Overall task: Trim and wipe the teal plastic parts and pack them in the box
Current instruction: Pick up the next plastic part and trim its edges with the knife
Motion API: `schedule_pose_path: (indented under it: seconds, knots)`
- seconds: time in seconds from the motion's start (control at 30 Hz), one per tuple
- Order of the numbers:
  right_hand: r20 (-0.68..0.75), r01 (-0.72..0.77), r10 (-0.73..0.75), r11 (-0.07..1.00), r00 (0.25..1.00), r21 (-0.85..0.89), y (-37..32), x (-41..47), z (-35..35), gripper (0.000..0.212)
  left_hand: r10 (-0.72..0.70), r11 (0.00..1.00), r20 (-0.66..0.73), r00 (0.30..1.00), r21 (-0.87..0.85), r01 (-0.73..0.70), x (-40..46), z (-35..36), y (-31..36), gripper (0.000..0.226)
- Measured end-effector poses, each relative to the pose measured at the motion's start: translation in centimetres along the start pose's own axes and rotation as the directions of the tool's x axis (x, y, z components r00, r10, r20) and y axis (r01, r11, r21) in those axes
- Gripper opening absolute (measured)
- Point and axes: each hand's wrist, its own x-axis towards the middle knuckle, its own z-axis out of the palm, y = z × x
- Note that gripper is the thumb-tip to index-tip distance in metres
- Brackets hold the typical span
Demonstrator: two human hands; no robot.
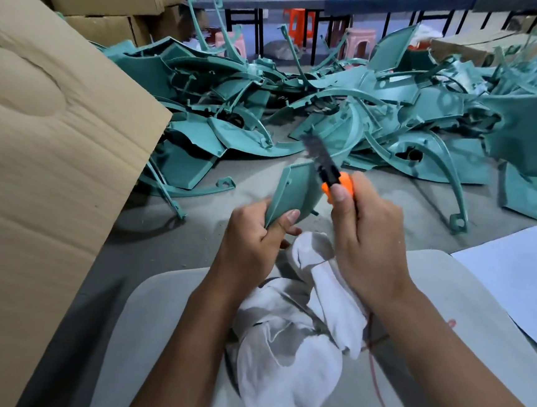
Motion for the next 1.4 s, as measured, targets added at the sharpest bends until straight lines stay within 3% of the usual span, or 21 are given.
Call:
schedule_pose_path:
  seconds: [0.13,0.2,0.27,0.33,0.4,0.53,0.63,0.77,0.97,1.13,1.4]
  knots:
    - [-0.150,-0.208,0.178,0.955,0.973,-0.214,3.0,1.1,-1.2,0.031,0.004,1.000,0.031,1.000,0.014,-0.004,-0.2,-0.5,0.5,0.037]
    - [-0.170,-0.393,0.355,0.857,0.919,-0.335,5.1,1.5,-2.3,0.034,-0.017,1.000,0.065,0.998,0.004,0.016,-0.3,-0.5,0.5,0.051]
    - [-0.211,-0.501,0.455,0.777,0.865,-0.380,6.3,1.6,-3.3,0.038,-0.058,0.996,0.068,0.996,-0.059,0.062,-0.2,-0.5,0.6,0.042]
    - [-0.253,-0.478,0.409,0.806,0.876,-0.350,5.9,1.7,-3.4,0.038,-0.101,0.985,0.036,0.994,-0.138,0.105,-0.1,-0.6,0.5,0.026]
    - [-0.243,-0.325,0.262,0.903,0.934,-0.280,3.8,1.6,-2.9,0.029,-0.133,0.974,0.026,0.991,-0.184,0.135,-0.1,-0.7,0.3,0.020]
    - [-0.056,-0.010,-0.002,0.979,0.998,-0.203,0.2,0.5,-0.8,0.019,-0.146,0.973,0.041,0.988,-0.176,0.151,-0.1,-0.3,0.3,0.027]
    - [0.055,0.025,-0.013,0.975,0.998,-0.220,0.0,0.3,-0.1,0.022,-0.121,0.977,0.065,0.990,-0.166,0.131,0.0,-0.2,0.4,0.024]
    - [0.023,0.043,-0.038,0.965,0.999,-0.260,0.5,0.4,-0.5,0.028,-0.096,0.978,0.124,0.988,-0.174,0.116,0.0,-0.5,0.7,0.019]
    - [-0.108,-0.118,0.091,0.953,0.990,-0.281,2.5,1.0,-1.6,0.022,-0.130,0.965,0.122,0.984,-0.211,0.153,-0.1,-2.0,1.2,0.018]
    - [-0.176,-0.357,0.314,0.869,0.933,-0.342,5.9,1.9,-3.8,0.025,-0.075,0.934,0.226,0.971,-0.326,0.148,-0.5,-3.3,2.1,0.018]
    - [-0.178,-0.475,0.447,0.741,0.877,-0.475,8.3,1.8,-5.3,0.027,-0.147,0.879,0.221,0.964,-0.419,0.230,-0.5,-5.1,0.6,0.019]
